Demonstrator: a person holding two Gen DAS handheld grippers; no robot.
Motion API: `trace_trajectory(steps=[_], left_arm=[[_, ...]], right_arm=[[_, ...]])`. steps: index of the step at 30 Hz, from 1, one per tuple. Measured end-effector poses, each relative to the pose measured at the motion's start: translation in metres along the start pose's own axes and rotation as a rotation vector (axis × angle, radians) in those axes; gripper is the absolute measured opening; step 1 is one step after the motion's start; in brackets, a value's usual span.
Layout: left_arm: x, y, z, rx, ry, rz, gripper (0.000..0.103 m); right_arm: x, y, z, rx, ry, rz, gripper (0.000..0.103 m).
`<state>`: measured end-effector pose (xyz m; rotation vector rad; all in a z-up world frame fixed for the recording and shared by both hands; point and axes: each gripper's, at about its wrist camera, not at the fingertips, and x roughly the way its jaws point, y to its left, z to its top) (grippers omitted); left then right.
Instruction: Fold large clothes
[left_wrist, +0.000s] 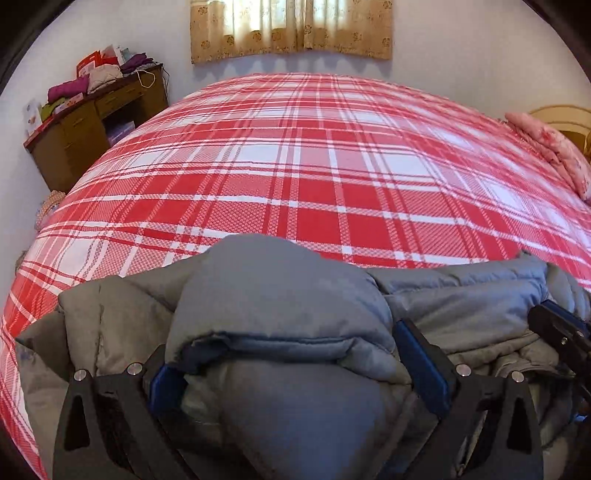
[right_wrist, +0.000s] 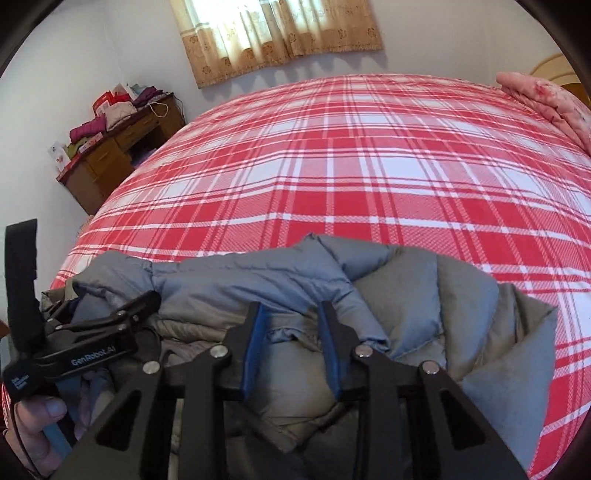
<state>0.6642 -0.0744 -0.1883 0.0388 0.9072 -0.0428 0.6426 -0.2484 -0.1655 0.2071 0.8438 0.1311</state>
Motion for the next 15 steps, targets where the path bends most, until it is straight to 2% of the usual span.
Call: trace_trajectory(steps=[8,15], left_arm=[[0.005,-0.002,0.000,0.020,0.013,0.026,0.102],[0.007,-0.003,0.001,0.025,0.014,0.033,0.102]], right_arm=[[0.009,0.005,-0.003,-0.024,0.011,-0.031,0.032],[0.012,0.013,-0.005,-0.065,0.017,-0.092,0.032]])
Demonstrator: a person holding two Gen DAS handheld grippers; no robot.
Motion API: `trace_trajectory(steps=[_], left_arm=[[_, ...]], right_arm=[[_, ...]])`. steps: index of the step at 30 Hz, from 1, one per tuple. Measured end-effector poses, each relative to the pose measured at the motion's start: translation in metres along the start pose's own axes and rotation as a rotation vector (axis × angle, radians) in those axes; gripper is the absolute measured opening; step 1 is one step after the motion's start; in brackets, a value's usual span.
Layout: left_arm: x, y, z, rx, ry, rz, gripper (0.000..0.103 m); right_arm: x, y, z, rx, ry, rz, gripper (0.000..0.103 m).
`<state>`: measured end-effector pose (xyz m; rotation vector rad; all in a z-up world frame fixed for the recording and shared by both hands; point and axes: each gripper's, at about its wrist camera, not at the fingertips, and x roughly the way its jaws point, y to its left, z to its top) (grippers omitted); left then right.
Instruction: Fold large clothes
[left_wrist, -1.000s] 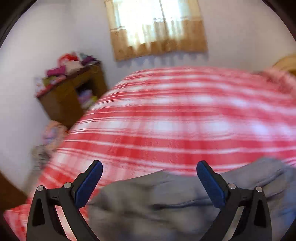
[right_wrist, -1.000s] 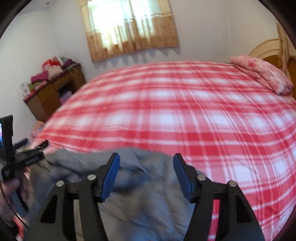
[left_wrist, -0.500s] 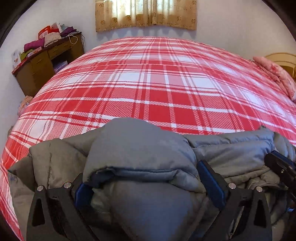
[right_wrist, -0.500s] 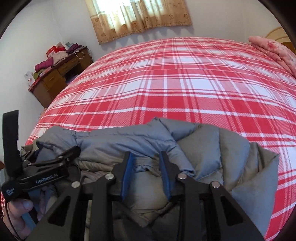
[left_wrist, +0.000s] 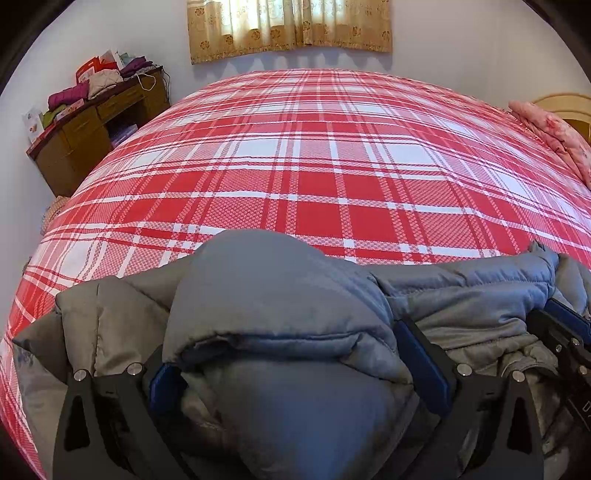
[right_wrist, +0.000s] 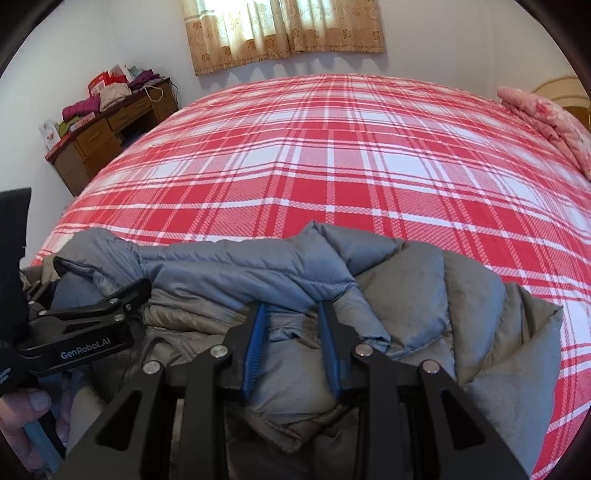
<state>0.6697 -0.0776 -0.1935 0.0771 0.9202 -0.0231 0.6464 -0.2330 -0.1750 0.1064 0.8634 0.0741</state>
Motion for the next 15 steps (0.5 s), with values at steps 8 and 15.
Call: trace_trajectory(steps=[8,15], left_arm=[[0.0003,-0.0006,0.0001,0.004,-0.004,0.006,0.102],[0.0006,-0.0009,0.0001,0.009,-0.004,0.011,0.102]], right_arm=[[0.0014,0.0036,-0.0004,-0.008,0.003,-0.019,0.032],[0.0034,0.0054,-0.0001,-0.022,0.008,-0.040,0.032]])
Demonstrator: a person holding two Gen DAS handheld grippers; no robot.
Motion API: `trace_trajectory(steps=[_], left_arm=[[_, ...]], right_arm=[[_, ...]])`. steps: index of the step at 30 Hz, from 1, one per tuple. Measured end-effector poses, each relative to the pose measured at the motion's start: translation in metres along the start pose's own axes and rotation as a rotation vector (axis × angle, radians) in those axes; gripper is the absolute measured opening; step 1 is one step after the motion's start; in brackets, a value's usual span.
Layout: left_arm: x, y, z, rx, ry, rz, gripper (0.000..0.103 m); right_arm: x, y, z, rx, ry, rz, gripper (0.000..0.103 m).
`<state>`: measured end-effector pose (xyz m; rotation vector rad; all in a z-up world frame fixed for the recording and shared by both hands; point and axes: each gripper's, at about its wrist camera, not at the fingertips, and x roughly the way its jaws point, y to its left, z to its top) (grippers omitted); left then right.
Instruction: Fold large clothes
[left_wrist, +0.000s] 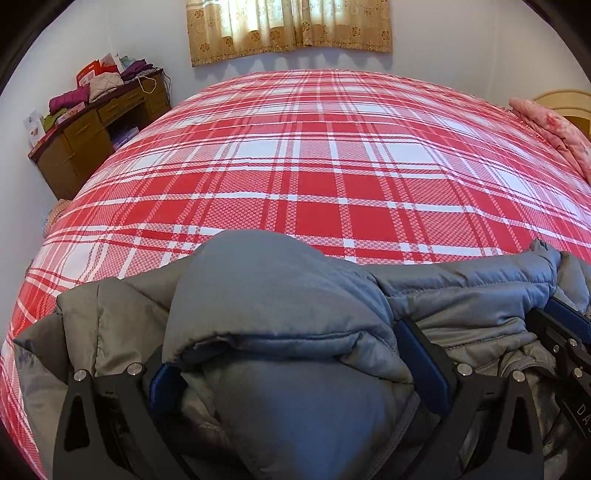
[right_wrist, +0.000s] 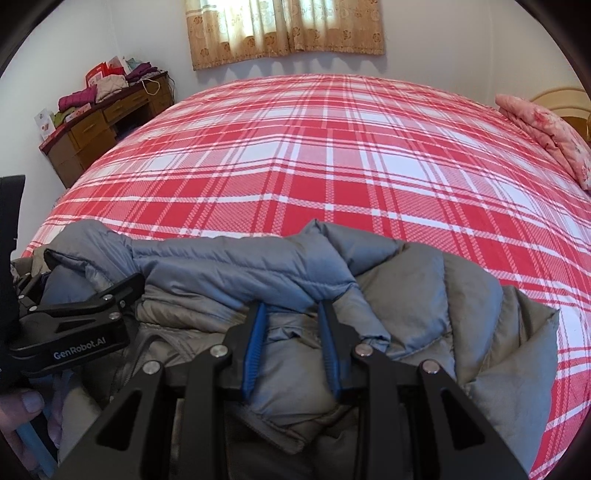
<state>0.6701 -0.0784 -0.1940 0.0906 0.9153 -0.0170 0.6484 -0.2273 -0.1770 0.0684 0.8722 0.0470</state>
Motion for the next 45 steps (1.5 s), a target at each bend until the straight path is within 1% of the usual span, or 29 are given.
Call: trace_trajectory(steps=[11,29,32,34,35,36,37,38,39,40,41,43,44,45], left_arm=[[-0.001,-0.002,0.000,0.008,0.001,0.007,0.102],[0.000,-0.004,0.000,0.009,0.002,0.008,0.102],[-0.001,-0.007,0.001,0.020,0.000,0.025,0.102],[-0.001,-0.006,0.004,0.023,0.011,0.022,0.102],[-0.002,-0.003,0.007,0.029,0.027,0.017,0.102],[-0.007,0.000,0.011,0.035,0.045,0.028,0.102],[-0.024,0.008,0.014,0.017,0.025,0.043,0.102],[-0.044,0.017,0.013,0.000,-0.019,0.025,0.102],[-0.063,0.026,0.010,-0.007,-0.057,0.005,0.102],[-0.079,0.034,0.006,-0.008,-0.079,-0.002,0.102],[-0.098,0.045,-0.003,-0.004,-0.093,0.002,0.102],[-0.129,0.062,-0.026,0.006,-0.114,0.000,0.102],[-0.147,0.073,-0.045,0.014,-0.121,0.013,0.102],[-0.162,0.081,-0.063,0.019,-0.127,0.013,0.102]], right_arm=[[0.001,0.003,0.000,-0.011,0.002,-0.023,0.032],[0.002,0.006,0.000,-0.016,0.006,-0.033,0.032],[0.004,0.009,0.001,-0.029,0.013,-0.048,0.032],[0.003,0.012,0.003,-0.053,0.021,-0.063,0.033],[0.001,0.010,0.005,-0.059,0.033,-0.046,0.033],[-0.005,0.007,0.007,-0.070,0.050,-0.021,0.036],[-0.013,0.004,0.007,-0.071,0.064,-0.005,0.041],[-0.028,-0.002,0.005,-0.047,0.054,0.005,0.047],[-0.046,-0.009,0.001,-0.025,0.030,0.024,0.066],[-0.058,-0.013,-0.004,-0.018,0.013,0.037,0.079],[-0.078,-0.022,-0.014,-0.020,-0.005,0.049,0.081],[-0.102,-0.031,-0.033,-0.025,-0.006,0.052,0.081],[-0.115,-0.039,-0.047,-0.018,0.001,0.065,0.081],[-0.132,-0.050,-0.068,-0.003,0.013,0.095,0.081]])
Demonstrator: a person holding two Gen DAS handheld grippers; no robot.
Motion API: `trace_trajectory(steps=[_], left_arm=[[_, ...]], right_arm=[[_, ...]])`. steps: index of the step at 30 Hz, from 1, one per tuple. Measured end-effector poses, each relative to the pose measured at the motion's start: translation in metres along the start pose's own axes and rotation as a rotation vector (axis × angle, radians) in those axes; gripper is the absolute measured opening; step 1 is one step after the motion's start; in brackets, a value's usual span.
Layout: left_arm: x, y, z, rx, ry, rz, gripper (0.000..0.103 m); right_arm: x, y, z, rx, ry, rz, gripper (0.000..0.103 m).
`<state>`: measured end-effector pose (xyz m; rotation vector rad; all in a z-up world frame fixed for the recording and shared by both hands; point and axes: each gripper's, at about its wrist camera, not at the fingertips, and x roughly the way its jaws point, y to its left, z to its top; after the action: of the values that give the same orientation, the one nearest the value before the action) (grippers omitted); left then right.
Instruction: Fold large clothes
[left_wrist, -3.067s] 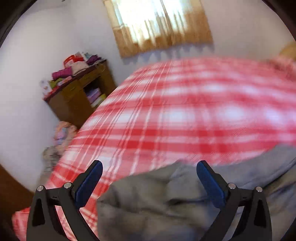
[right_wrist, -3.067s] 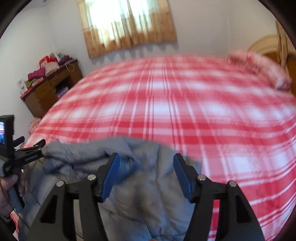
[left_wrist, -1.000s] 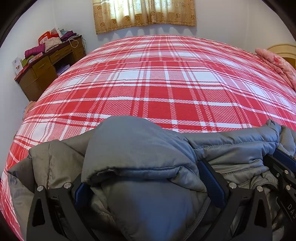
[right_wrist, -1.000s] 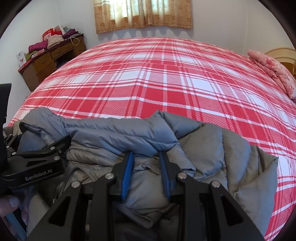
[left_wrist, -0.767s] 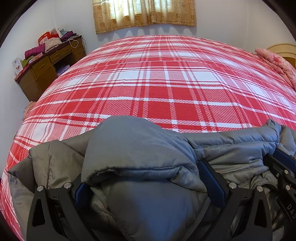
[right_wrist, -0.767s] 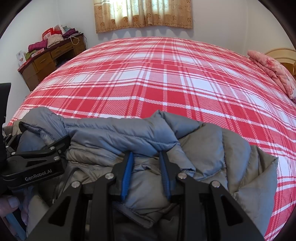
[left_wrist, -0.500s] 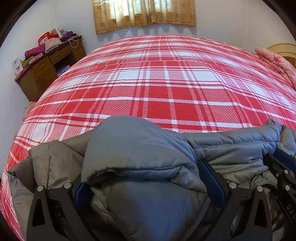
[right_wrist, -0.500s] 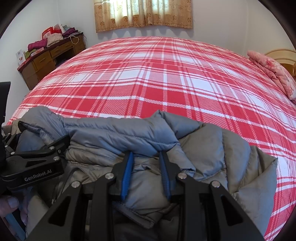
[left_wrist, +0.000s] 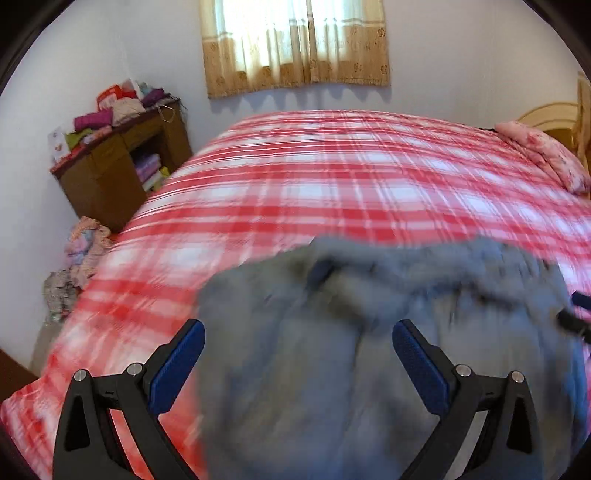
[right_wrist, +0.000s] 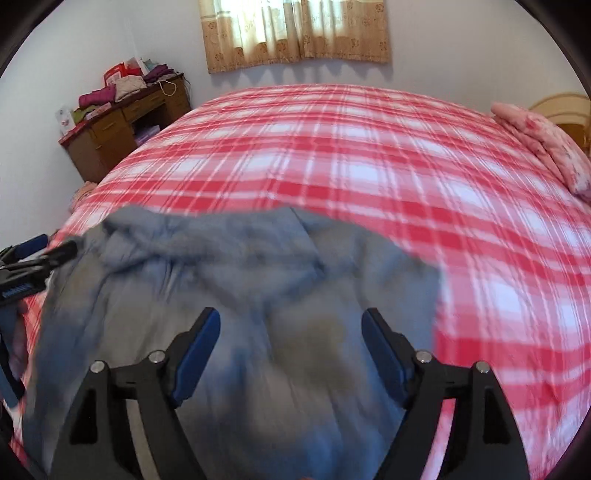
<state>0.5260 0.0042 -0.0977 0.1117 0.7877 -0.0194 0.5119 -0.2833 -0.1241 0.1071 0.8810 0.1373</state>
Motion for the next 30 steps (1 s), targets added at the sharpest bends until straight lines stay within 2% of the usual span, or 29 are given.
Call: trace_trajectory(steps=[3,8,11,15,19,25,27,30], left_arm=[[-0.050,0.025,-0.060,0.033,-0.006,-0.001,0.102],[-0.102,0.046,-0.152,0.061,0.036,-0.019,0.102],[-0.120,0.054,-0.189,0.066,0.047,0.001,0.102],[-0.134,0.068,-0.226,-0.001,0.108,-0.057,0.102],[-0.151,0.068,-0.254,-0.008,0.117,-0.067,0.102],[-0.161,0.055,-0.293,-0.010,0.157,-0.115,0.102],[-0.165,0.050,-0.304,0.010,0.156,-0.101,0.102],[-0.169,0.051,-0.312,0.016,0.149,-0.107,0.102]], right_arm=[[-0.036,-0.019,-0.056,0.024,0.037,0.013,0.082],[-0.093,-0.051,-0.150,0.086,0.073,-0.026,0.082],[-0.125,-0.064,-0.190,0.119,0.081,-0.052,0.082],[-0.162,-0.077,-0.234,0.201,0.090,-0.043,0.083],[-0.184,-0.069,-0.266,0.202,0.094,-0.032,0.083],[-0.179,-0.049,-0.299,0.213,0.102,-0.021,0.089],[-0.179,-0.040,-0.303,0.202,0.087,-0.024,0.089],[-0.177,-0.024,-0.305,0.163,0.095,-0.003,0.081]])
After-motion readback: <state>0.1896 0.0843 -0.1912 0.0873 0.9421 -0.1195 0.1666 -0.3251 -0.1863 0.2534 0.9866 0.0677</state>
